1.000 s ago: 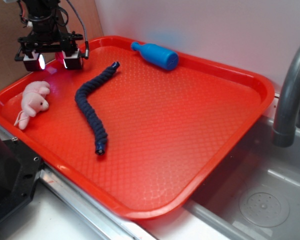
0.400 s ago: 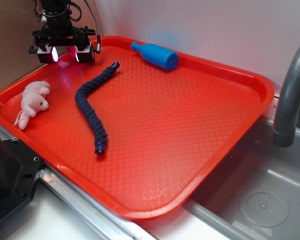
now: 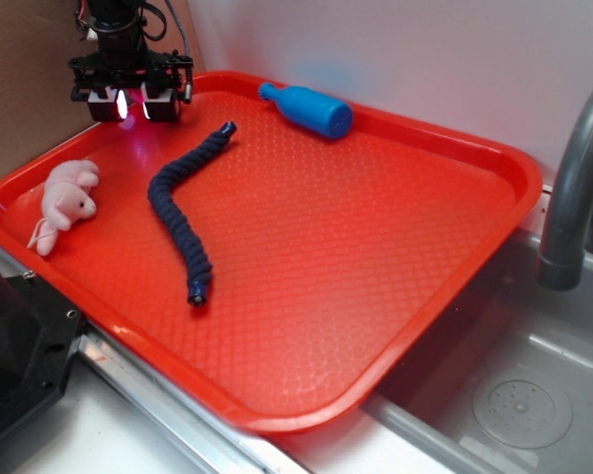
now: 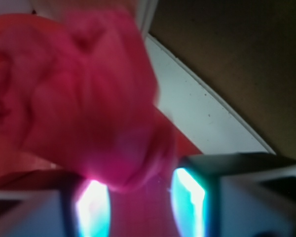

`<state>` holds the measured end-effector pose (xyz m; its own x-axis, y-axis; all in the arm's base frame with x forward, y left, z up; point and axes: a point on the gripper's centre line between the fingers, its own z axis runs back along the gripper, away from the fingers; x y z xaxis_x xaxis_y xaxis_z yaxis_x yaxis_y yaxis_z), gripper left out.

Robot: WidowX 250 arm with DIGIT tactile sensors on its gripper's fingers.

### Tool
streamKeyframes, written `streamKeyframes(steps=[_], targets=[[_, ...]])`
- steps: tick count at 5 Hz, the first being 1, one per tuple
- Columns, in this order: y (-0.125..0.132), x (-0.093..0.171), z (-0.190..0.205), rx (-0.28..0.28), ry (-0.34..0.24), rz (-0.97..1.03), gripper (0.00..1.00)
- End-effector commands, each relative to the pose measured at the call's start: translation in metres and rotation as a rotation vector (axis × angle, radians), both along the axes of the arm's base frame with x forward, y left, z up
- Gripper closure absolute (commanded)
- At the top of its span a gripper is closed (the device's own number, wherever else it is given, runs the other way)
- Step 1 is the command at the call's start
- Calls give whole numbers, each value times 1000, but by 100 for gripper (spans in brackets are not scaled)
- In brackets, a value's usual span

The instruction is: Grab the red paper.

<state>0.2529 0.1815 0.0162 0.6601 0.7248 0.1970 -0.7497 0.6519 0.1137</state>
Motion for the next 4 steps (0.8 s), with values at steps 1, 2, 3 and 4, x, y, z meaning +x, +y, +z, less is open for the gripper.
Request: streamKeyframes(steps=[1, 2, 3, 4], targets=[[1, -14, -9, -12, 15, -2, 100], [0, -15, -9, -9, 19, -9, 100], [-3, -16, -8, -11, 24, -23, 100], [-9, -21, -2, -18, 30, -49, 100]])
